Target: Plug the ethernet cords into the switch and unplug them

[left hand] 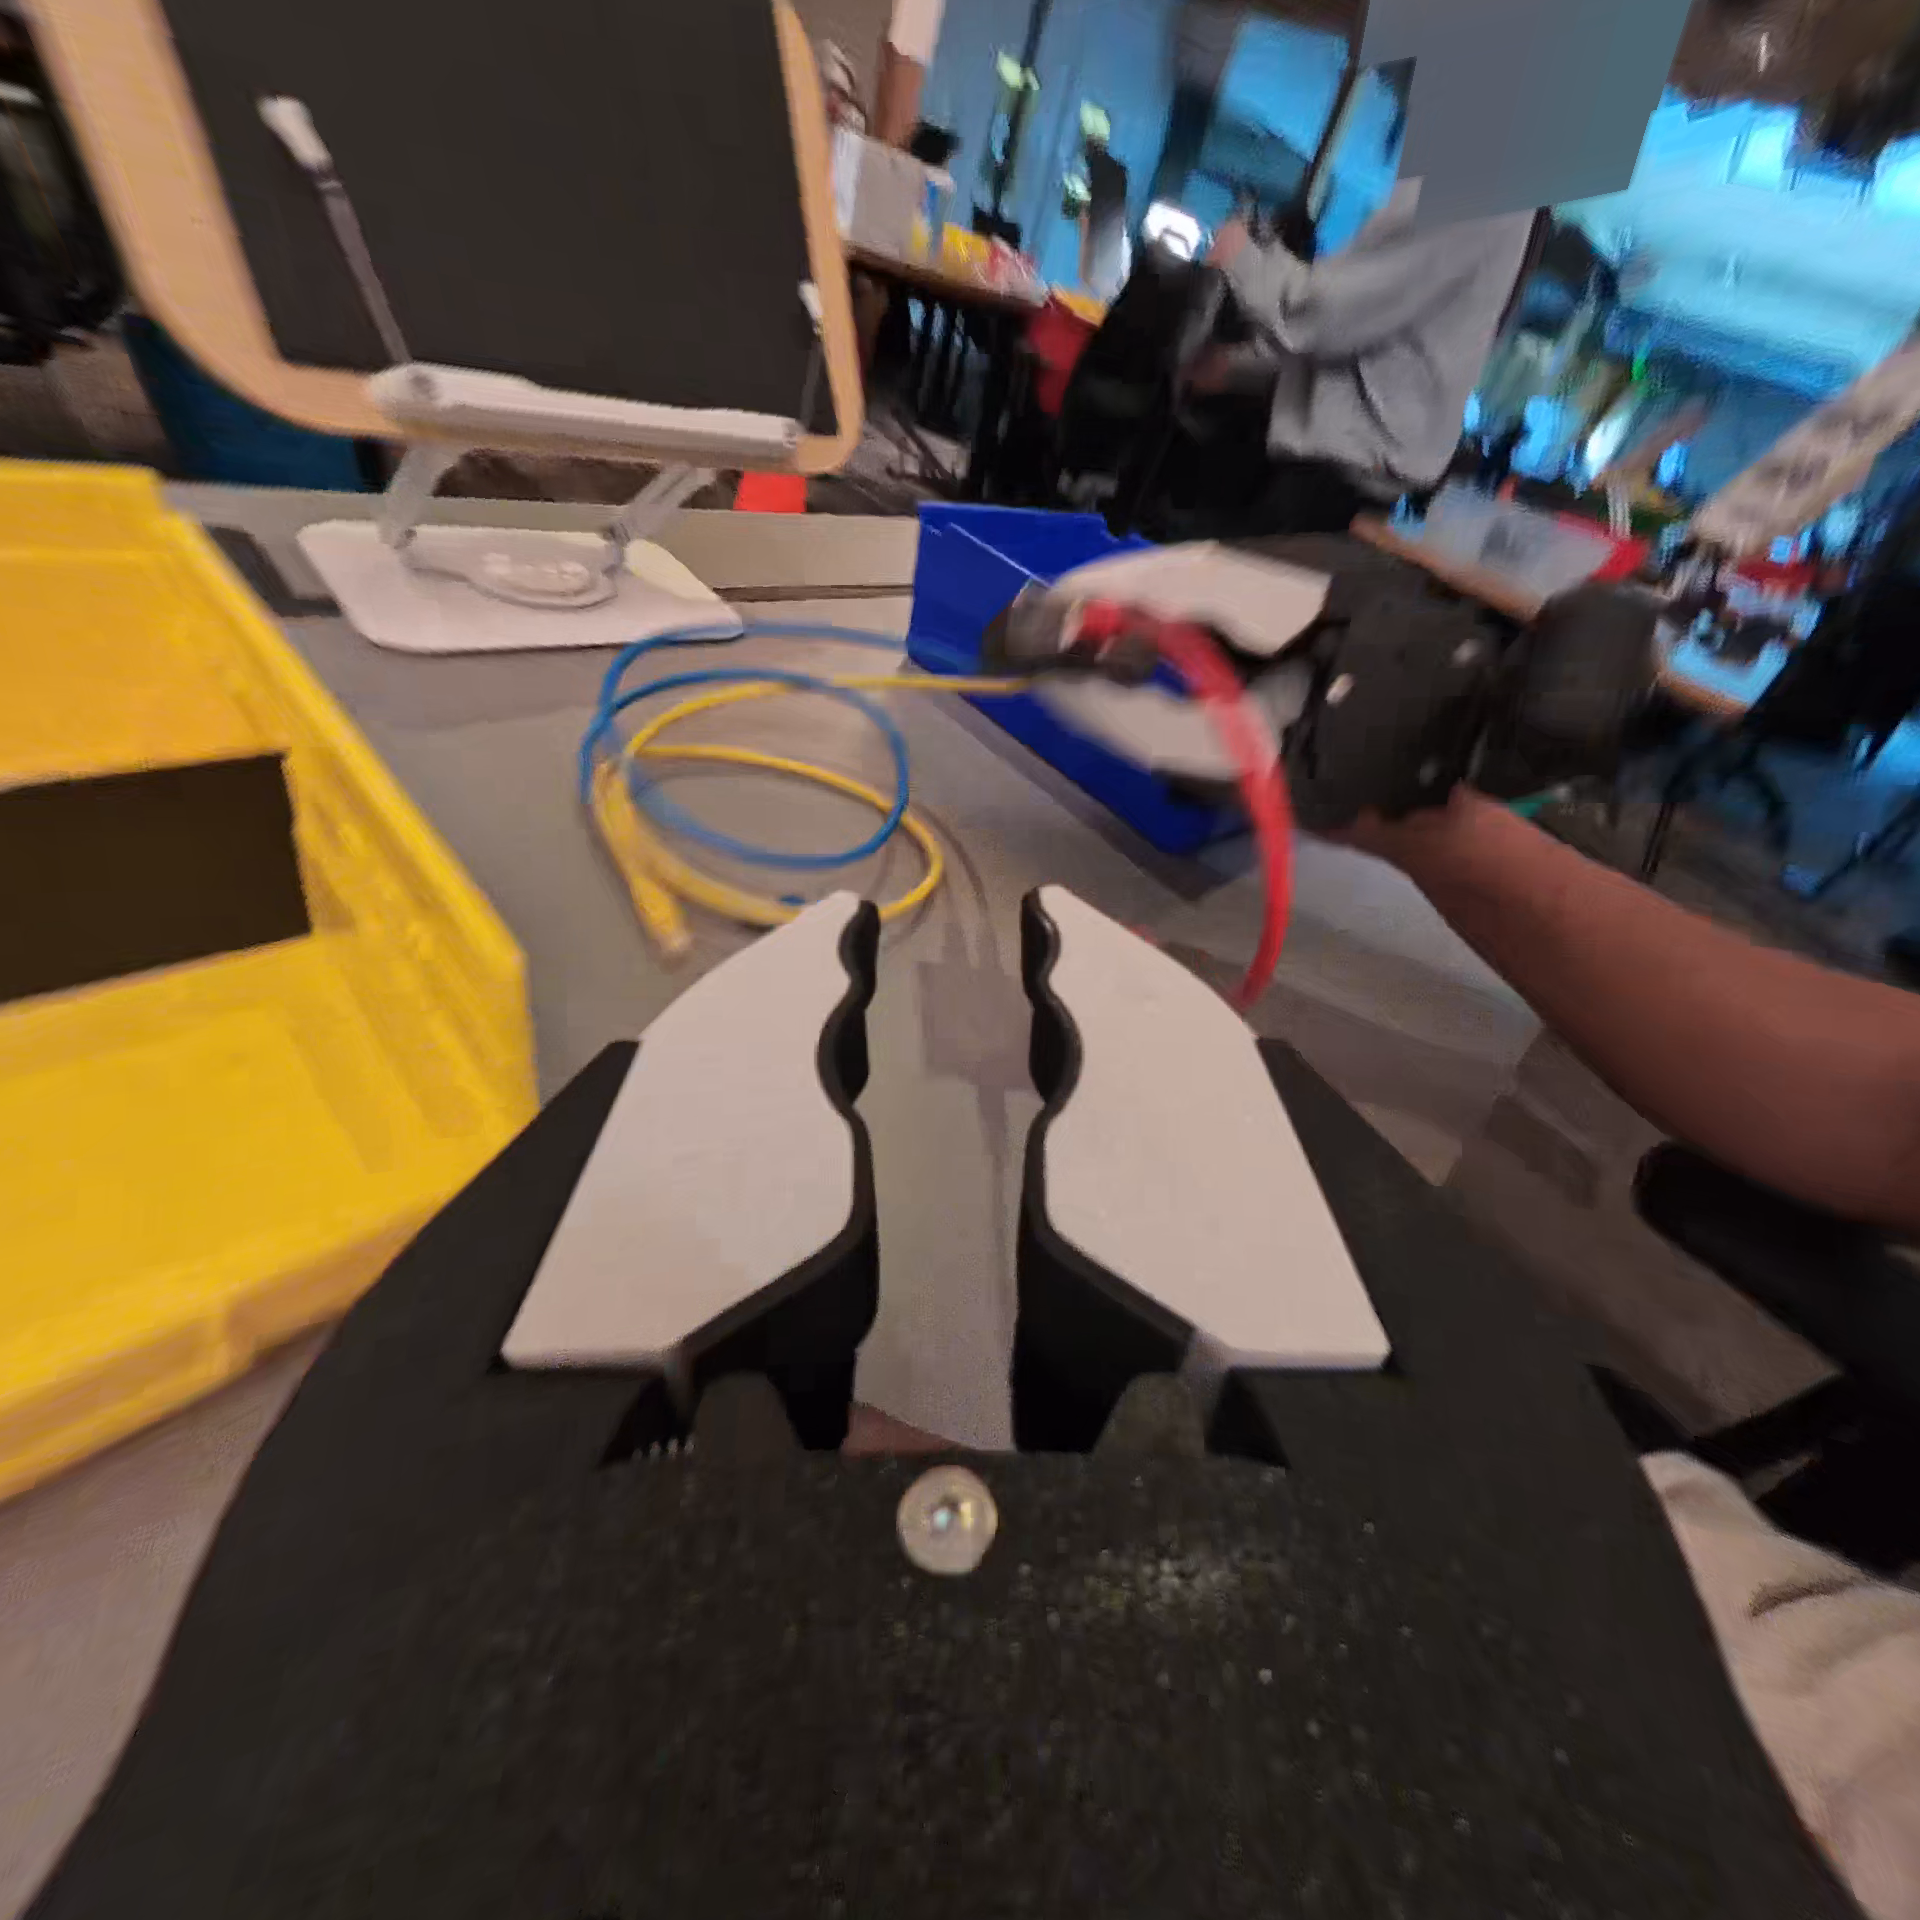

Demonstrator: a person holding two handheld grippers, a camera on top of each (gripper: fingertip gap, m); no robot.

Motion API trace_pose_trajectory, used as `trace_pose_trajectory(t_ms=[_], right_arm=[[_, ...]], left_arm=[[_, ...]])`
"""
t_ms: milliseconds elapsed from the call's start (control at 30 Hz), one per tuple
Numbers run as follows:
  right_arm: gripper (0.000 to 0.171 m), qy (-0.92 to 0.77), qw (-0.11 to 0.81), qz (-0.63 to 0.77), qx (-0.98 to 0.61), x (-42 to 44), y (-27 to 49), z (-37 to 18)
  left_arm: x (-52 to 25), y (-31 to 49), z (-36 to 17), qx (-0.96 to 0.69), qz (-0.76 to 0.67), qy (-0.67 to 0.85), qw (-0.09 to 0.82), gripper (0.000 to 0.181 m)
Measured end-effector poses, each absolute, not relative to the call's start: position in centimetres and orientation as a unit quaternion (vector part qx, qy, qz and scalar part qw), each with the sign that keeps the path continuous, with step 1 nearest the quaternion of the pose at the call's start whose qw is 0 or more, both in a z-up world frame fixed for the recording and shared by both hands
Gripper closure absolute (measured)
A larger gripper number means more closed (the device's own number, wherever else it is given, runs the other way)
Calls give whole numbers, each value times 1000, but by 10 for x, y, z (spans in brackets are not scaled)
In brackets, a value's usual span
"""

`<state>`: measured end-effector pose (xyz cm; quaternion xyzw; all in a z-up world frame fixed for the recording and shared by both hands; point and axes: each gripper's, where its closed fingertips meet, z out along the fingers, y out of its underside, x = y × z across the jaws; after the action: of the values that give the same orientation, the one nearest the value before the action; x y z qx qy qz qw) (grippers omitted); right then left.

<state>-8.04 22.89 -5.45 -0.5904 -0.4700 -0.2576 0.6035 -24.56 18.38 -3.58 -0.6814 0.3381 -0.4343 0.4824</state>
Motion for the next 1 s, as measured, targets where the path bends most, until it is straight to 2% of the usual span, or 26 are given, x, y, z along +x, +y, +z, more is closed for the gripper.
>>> trace_pose_trajectory(t_ms=[67, 167, 367, 533, 633, 733, 1000], right_arm=[[145, -431, 635, -251, -590, -57, 228, -4], [145, -426, 666, -235, -565, -36, 217, 75], [145, -392, 666, -312, -552, 35, 211, 207], [145, -353, 656, -352, -567, 101, 205, 268], [145, -337, 636, -352, -598, 136, 209, 269], [145, -321, 634, -332, -620, 162, 218, 247], [145, -239, 607, -165, -740, 226, 264, 116]], left_arm=[[-271, 177, -59, -695, -441, 301, 481, 160], [-290, 168, -116, -756, -379, 315, 432, 163], [-287, 162, -125, -755, -346, 361, 424, 165], [-282, 156, -128, -749, -327, 388, 426, 165], [-279, 152, -132, -750, -321, 399, 419, 165], [-277, 150, -133, -750, -326, 402, 412, 165], [-278, 150, -137, -755, -317, 406, 407, 165]])
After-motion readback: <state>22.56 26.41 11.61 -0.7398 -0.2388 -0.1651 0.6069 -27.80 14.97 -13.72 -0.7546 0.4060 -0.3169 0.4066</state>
